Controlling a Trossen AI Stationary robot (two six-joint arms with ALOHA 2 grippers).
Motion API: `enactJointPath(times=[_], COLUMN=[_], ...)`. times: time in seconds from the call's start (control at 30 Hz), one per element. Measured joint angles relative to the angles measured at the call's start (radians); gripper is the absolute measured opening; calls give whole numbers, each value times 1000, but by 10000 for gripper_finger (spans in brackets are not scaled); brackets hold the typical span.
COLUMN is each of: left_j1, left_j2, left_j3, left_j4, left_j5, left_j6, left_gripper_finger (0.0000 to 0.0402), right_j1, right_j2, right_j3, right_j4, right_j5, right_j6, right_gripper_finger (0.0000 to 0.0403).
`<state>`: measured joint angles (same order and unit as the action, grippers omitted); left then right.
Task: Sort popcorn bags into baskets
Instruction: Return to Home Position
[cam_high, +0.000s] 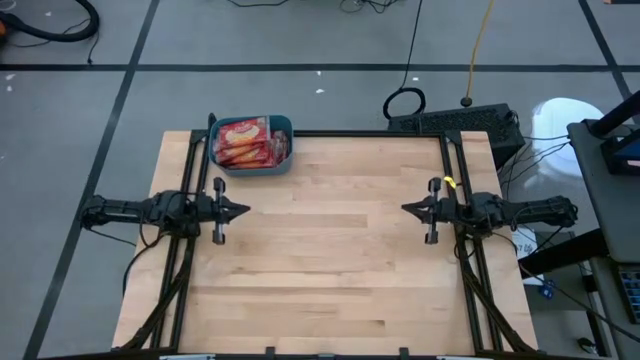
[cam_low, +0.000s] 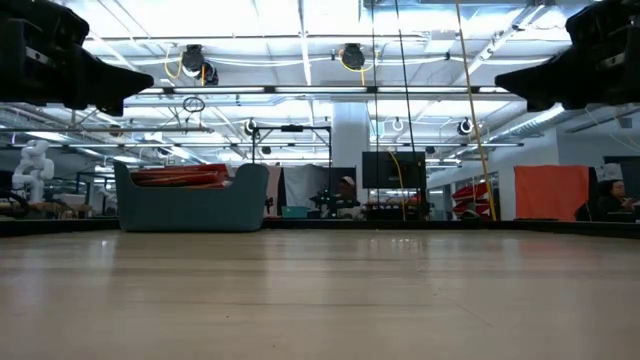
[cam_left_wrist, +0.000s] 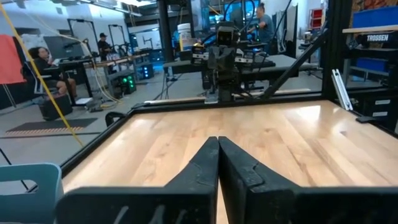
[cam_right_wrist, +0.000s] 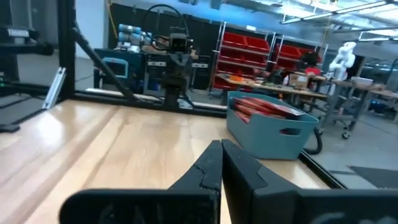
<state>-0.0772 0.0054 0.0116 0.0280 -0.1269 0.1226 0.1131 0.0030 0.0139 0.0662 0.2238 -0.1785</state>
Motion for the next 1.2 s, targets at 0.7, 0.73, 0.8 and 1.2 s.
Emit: enactJointPath(times=[0.7,0.73,0.8,1.2], left_j1=[0,0,0,32], left_j2=[1,1,1,1], left_j3=[0,0,-1,-1], left_j4=[-2,-2,-1,-7], left_j5=[0,6,40,62], left_j6=[-1,0,6,51], left_gripper_finger=[9,6,4,7], right_j1=[141,143,144,144], right_j2=[6,6,6,6], right_j3=[0,0,0,0], right_j4=[-13,-13,-9,28], right_j5=[7,7,8,11], right_j6=[65,65,64,62], right_gripper_finger=[0,0,0,0])
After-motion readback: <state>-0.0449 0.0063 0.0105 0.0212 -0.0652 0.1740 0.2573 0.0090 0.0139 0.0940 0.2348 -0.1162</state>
